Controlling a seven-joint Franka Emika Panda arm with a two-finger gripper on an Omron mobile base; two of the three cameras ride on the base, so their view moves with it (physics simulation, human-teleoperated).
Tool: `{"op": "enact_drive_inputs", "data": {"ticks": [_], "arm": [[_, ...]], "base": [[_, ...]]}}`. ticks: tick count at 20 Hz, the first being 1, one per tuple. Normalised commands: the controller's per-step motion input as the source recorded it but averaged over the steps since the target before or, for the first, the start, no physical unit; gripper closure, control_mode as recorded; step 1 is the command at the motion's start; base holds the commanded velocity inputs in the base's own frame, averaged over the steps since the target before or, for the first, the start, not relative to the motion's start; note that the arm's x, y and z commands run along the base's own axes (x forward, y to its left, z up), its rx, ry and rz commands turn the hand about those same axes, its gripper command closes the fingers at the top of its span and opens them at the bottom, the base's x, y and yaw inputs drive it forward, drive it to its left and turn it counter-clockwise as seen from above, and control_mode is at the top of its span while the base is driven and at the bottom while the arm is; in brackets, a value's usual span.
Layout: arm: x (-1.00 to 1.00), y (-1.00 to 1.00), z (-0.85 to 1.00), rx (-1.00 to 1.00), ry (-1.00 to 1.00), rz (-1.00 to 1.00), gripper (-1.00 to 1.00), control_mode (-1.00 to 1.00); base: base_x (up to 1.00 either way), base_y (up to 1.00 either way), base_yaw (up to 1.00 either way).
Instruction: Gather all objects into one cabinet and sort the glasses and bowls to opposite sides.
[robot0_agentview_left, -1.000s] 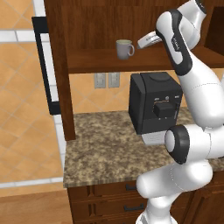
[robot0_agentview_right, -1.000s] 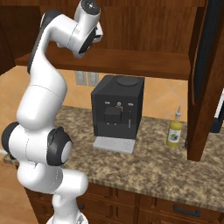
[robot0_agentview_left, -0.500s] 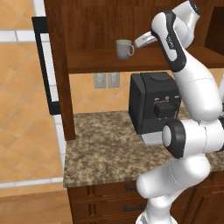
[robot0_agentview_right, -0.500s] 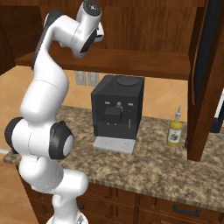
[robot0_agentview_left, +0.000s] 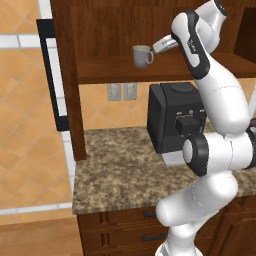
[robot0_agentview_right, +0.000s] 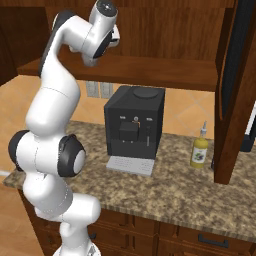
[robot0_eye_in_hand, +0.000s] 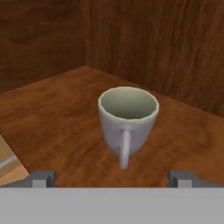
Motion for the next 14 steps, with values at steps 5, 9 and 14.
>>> {"op": "enact_drive_inputs", "data": {"ticks": [5,9,14], "arm": [[0.34,0.06,0.00,0.00,0.00,0.00,-1.00,-1.00],[0.28,0.06,-0.01,0.00,0.00,0.00,-1.00,-1.00],[0.09,0.09,-0.09,0.00,0.00,0.00,-1.00,-1.00]], "base": [[0.00,0.00,0.00],[0.00,0.00,0.00],[0.00,0.00,0.00]]}}
